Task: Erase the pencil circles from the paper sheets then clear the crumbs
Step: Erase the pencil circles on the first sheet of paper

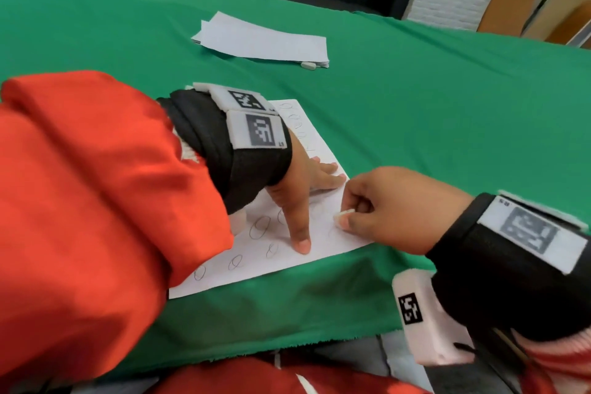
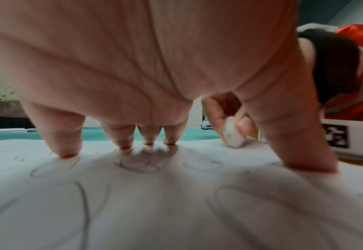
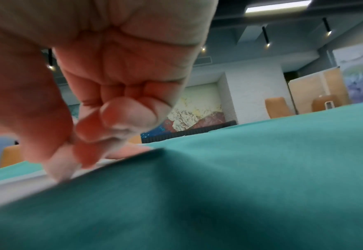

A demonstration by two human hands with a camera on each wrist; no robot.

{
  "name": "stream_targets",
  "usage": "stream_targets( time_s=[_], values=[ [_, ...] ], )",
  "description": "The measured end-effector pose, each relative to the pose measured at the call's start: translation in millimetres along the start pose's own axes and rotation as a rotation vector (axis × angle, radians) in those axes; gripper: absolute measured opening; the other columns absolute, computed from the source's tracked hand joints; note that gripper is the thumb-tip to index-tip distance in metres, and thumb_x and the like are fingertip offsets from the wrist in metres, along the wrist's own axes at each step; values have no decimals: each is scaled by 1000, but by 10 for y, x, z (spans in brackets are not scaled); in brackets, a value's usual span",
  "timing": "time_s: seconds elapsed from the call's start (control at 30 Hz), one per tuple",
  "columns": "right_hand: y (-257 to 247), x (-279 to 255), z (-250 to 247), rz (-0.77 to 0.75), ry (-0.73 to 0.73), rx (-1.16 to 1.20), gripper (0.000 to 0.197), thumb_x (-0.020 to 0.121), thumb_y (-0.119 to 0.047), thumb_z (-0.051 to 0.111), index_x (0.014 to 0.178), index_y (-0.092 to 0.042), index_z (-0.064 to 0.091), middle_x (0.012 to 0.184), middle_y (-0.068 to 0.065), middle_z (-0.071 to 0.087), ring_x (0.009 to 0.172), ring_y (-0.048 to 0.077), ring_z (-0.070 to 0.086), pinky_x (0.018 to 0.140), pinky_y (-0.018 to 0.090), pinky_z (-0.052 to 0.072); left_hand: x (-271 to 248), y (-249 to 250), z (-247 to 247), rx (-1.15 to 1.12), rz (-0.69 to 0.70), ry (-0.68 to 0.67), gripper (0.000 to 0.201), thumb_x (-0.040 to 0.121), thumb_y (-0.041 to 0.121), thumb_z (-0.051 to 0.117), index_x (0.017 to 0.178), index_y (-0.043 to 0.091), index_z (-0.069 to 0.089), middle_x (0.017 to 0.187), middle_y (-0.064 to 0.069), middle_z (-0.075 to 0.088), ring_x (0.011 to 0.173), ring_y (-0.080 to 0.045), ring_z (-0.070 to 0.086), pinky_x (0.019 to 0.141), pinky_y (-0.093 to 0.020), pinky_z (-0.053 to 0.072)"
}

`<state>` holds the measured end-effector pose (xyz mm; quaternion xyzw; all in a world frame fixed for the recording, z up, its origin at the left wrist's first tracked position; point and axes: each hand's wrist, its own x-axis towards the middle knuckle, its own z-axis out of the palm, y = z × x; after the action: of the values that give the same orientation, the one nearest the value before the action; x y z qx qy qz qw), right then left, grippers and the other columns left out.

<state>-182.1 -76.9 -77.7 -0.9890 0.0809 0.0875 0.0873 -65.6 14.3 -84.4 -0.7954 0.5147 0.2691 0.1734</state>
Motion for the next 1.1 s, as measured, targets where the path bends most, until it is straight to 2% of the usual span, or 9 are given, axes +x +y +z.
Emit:
stream_targets(
  time_s=[0.1,0.27,0.37,0.53,0.67,0.8,0.93,1.1],
  values=[
    [-80,-30,42,-31,-34,10,22,86,-32,59,67,-26,48,66,-12,49,58,-2,42,52,9,30,12,0,-10,30,9,-17,117,72,56,71,149,35,-13,156,11,-22,144,-10,-14,116,-40,-3],
    [-51,3,24,44,4,56,23,85,-30,60,66,-24,50,63,-9,50,55,0,42,51,13,31,15,-7,-20,24,17,-3,117,71,56,71,149,35,-15,156,11,-22,145,-10,-13,116,-40,-3],
    [-96,-38,48,28,-19,71,21,84,-30,60,67,-23,52,62,-9,50,55,1,43,50,15,31,7,3,-15,24,14,5,115,72,54,71,149,34,-12,156,11,-21,145,-10,-12,116,-38,-1],
    [-60,-29,30,88,7,99,24,85,-31,61,65,-23,51,61,-8,49,53,2,41,49,15,30,26,-2,-19,44,0,-6,120,70,59,70,149,33,-16,155,12,-22,144,-10,-14,116,-40,-3],
    [-99,-62,60,56,-21,111,22,84,-30,60,65,-22,52,60,-8,50,53,2,42,50,16,31,7,15,-18,21,4,10,117,72,56,71,150,33,-13,156,11,-21,145,-10,-13,116,-38,-3],
    [-53,-40,51,131,27,136,20,84,-31,62,68,-21,56,62,-7,53,54,3,44,50,19,33,2,3,-18,8,-2,-1,120,70,56,72,149,33,-17,155,12,-22,144,-9,-14,116,-39,-3],
    [-109,-24,80,78,-2,139,21,83,-29,61,65,-22,54,60,-8,51,53,2,44,50,19,32,-28,31,-25,1,7,2,115,72,54,71,148,38,-13,156,11,-22,144,-9,-13,116,-38,-2],
    [-23,25,69,126,48,153,18,84,-29,61,69,-20,57,63,-6,55,55,4,46,51,19,34,4,2,-23,21,-2,-3,120,70,58,71,149,33,-16,155,12,-23,144,-8,-15,116,-39,-3]
  ],
)
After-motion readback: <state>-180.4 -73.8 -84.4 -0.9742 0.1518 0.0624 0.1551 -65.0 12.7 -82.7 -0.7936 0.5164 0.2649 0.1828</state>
